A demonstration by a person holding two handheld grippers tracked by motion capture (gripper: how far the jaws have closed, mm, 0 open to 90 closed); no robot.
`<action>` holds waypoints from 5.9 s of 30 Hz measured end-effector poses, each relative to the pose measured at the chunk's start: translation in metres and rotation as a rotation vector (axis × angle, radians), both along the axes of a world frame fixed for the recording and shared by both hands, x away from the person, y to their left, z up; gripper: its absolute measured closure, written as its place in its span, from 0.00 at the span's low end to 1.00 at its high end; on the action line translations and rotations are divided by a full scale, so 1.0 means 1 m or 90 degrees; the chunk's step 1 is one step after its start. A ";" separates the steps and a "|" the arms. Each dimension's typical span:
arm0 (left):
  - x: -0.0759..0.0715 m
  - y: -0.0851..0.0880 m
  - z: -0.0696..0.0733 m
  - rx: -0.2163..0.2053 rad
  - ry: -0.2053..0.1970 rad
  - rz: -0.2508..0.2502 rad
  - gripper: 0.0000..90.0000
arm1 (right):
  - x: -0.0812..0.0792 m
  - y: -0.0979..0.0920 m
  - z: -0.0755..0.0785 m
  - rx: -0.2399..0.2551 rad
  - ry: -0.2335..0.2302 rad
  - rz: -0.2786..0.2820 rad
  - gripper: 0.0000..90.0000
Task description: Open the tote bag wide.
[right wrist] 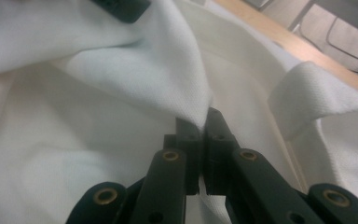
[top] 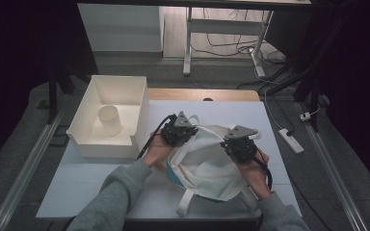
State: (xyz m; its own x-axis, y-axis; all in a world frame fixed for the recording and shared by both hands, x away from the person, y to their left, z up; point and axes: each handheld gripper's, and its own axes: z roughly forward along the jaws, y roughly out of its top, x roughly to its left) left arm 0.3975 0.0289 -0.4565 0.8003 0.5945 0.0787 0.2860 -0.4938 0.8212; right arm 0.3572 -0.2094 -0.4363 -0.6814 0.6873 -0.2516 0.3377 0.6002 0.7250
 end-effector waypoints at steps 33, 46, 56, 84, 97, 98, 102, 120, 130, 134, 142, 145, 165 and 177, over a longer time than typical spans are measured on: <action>-0.005 -0.011 -0.005 0.035 -0.005 -0.008 0.66 | 0.068 -0.002 -0.046 0.005 0.048 -0.062 0.97; -0.034 -0.007 0.004 0.136 0.058 -0.039 0.50 | 0.063 -0.005 -0.041 0.009 0.047 -0.057 0.97; -0.026 -0.003 -0.015 0.198 0.091 -0.023 0.73 | 0.059 -0.008 -0.036 0.011 0.052 -0.047 0.97; 0.022 0.007 -0.028 0.122 0.067 0.024 0.97 | 0.072 -0.040 -0.036 0.041 0.082 -0.070 0.97; 0.030 0.003 -0.042 0.130 0.087 0.033 0.97 | 0.088 -0.049 -0.057 0.074 0.134 -0.070 0.97; 0.030 0.003 -0.043 0.131 0.089 0.035 0.97 | 0.088 -0.048 -0.059 0.069 0.134 -0.070 0.97; 0.030 0.003 -0.043 0.132 0.092 0.036 0.97 | 0.086 -0.046 -0.059 0.060 0.123 -0.069 0.95; 0.026 0.002 -0.040 0.131 0.081 0.036 0.97 | 0.006 0.037 -0.029 0.044 0.177 0.175 0.71; 0.026 0.002 -0.039 0.129 0.083 0.036 0.97 | -0.006 0.039 -0.040 0.012 0.226 0.183 0.98; 0.026 0.003 -0.039 0.122 0.088 0.035 0.97 | -0.016 0.041 -0.040 -0.009 0.215 0.207 1.00; 0.026 0.003 -0.037 0.122 0.106 0.027 0.97 | -0.040 0.042 -0.039 -0.038 0.202 0.241 1.00; 0.026 0.003 -0.038 0.123 0.108 0.027 0.97 | -0.039 0.035 -0.049 -0.005 0.230 0.235 1.00; 0.022 0.002 -0.036 0.107 0.094 0.020 0.86 | -0.030 0.018 -0.053 0.072 0.237 0.224 0.74; 0.009 0.008 -0.017 0.054 0.076 -0.009 0.50 | -0.029 -0.009 -0.037 0.137 0.097 0.156 0.59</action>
